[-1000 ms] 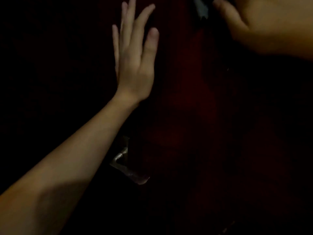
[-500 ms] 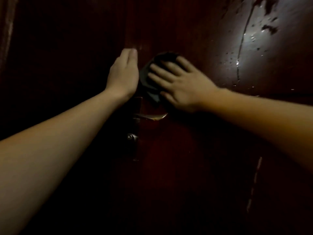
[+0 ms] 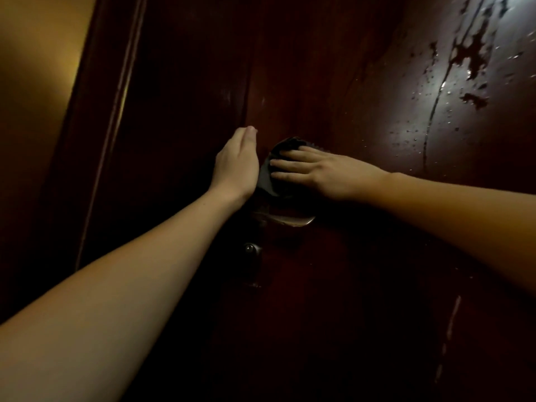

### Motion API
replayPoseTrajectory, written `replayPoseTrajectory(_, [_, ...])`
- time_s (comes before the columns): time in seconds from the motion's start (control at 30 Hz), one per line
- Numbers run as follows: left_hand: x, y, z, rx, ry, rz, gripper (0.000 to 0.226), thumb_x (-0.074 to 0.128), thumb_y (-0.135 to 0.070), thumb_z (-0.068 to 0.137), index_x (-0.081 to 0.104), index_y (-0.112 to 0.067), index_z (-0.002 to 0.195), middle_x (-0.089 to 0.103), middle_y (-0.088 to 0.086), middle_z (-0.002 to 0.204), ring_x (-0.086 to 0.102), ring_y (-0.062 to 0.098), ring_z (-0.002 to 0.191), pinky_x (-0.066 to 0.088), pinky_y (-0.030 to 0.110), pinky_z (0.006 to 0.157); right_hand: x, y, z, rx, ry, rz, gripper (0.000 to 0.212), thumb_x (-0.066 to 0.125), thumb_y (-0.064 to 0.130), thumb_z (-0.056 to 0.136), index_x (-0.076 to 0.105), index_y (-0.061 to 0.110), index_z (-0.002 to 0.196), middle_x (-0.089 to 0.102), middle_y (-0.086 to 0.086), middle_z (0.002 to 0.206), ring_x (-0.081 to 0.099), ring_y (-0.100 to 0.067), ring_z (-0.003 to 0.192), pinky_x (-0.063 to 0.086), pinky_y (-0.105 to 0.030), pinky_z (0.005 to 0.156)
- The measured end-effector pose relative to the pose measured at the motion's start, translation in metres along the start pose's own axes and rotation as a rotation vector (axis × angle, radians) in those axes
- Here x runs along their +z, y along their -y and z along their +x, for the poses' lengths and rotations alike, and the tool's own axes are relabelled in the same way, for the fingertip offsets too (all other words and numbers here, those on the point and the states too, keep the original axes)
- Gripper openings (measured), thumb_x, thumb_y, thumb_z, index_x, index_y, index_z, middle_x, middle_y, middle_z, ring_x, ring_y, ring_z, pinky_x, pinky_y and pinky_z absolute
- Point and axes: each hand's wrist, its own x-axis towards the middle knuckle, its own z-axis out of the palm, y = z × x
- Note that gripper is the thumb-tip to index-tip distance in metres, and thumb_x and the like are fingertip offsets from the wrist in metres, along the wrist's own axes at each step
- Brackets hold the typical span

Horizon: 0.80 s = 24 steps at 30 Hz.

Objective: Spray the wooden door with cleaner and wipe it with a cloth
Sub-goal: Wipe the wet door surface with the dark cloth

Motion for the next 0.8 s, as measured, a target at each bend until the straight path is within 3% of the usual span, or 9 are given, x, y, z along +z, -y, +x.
replayPoseTrajectory(0.07, [-0.002,0.002,-0.004,-0.006,0.004,-0.041,0.049,0.025,-0.041,0.113,0.054,-0.021,0.147,0.054,-0.002,0.15,0.047,0.013,0.139,0.031,0.022,0.101,-0.005,0.006,0.017,0.015,-0.011,0.11,0.058,0.034,0.011,0.108,0.018,0.023,0.162,0.012,-0.001,0.171,0.004,-0.024,0.159,0.002,-0.041,0.129])
replayPoseTrajectory(0.13, [-0.003,0.004,-0.006,-0.001,0.012,-0.065,0.05,0.024,-0.042,0.113,0.052,-0.021,0.148,0.052,-0.001,0.152,0.046,0.013,0.14,0.031,0.022,0.103,-0.005,0.017,0.027,-0.018,-0.039,0.18,0.056,0.038,0.02,0.108,0.022,0.027,0.162,0.018,-0.003,0.17,0.009,-0.024,0.158,0.007,-0.04,0.127])
replayPoseTrajectory(0.23, [-0.003,0.006,-0.006,0.007,0.02,-0.082,0.051,0.024,-0.044,0.113,0.051,-0.022,0.149,0.05,-0.001,0.154,0.044,0.014,0.142,0.031,0.025,0.105,0.003,0.025,0.028,-0.2,0.027,0.053,0.054,0.034,0.031,0.107,0.027,0.032,0.16,0.014,0.009,0.169,0.005,-0.021,0.157,-0.002,-0.043,0.126])
replayPoseTrajectory(0.33, [-0.002,0.006,-0.008,0.018,0.017,-0.104,0.051,0.023,-0.044,0.113,0.051,-0.022,0.149,0.05,-0.002,0.154,0.043,0.013,0.143,0.029,0.024,0.105,-0.002,0.017,0.022,-0.262,0.119,-0.064,0.058,0.033,0.023,0.107,0.019,0.036,0.162,0.003,0.016,0.167,-0.006,-0.017,0.155,-0.003,-0.047,0.128])
replayPoseTrajectory(0.43, [-0.002,0.009,-0.011,0.019,0.017,-0.114,0.05,0.024,-0.044,0.113,0.051,-0.022,0.149,0.051,-0.003,0.153,0.044,0.01,0.141,0.03,0.022,0.104,-0.015,0.016,0.005,-0.303,0.061,-0.025,0.055,0.045,0.01,0.102,0.043,0.024,0.155,0.031,0.004,0.165,0.021,-0.027,0.155,0.022,-0.045,0.125])
replayPoseTrajectory(0.5, [-0.001,0.013,-0.014,0.017,0.025,-0.137,0.049,0.024,-0.043,0.113,0.052,-0.023,0.148,0.052,-0.005,0.151,0.045,0.005,0.135,0.033,0.013,0.097,-0.015,0.01,-0.006,-0.323,-0.036,-0.09,0.045,0.052,0.014,0.096,0.063,0.011,0.139,0.054,-0.009,0.152,0.047,-0.036,0.142,0.045,-0.047,0.11])
replayPoseTrajectory(0.57, [0.0,0.023,-0.025,0.004,0.045,-0.148,0.049,0.023,-0.044,0.113,0.052,-0.025,0.148,0.052,-0.007,0.151,0.041,-0.002,0.128,0.033,0.01,0.095,-0.015,-0.002,-0.014,-0.227,-0.151,-0.087,0.037,0.055,0.014,0.094,0.07,0.004,0.127,0.063,-0.017,0.14,0.06,-0.041,0.129,0.053,-0.055,0.101])
replayPoseTrajectory(0.7, [0.006,0.055,-0.058,-0.075,0.079,-0.307,0.054,0.02,-0.056,0.109,0.052,-0.034,0.147,0.054,-0.014,0.143,0.047,0.004,0.134,0.039,0.036,0.117,-0.038,0.006,-0.01,0.222,-0.388,0.334,0.048,0.057,-0.004,0.094,0.065,0.015,0.137,0.058,-0.008,0.148,0.054,-0.029,0.136,0.043,-0.05,0.115])
replayPoseTrajectory(0.8, [0.01,0.067,-0.067,-0.214,0.071,-0.671,0.056,0.018,-0.057,0.11,0.057,-0.031,0.141,0.065,-0.006,0.138,0.065,0.007,0.122,0.053,0.03,0.102,-0.04,0.047,-0.001,0.139,-0.366,0.463,0.052,0.046,0.006,0.091,0.063,0.016,0.139,0.058,-0.007,0.147,0.052,-0.024,0.138,0.038,-0.041,0.119])
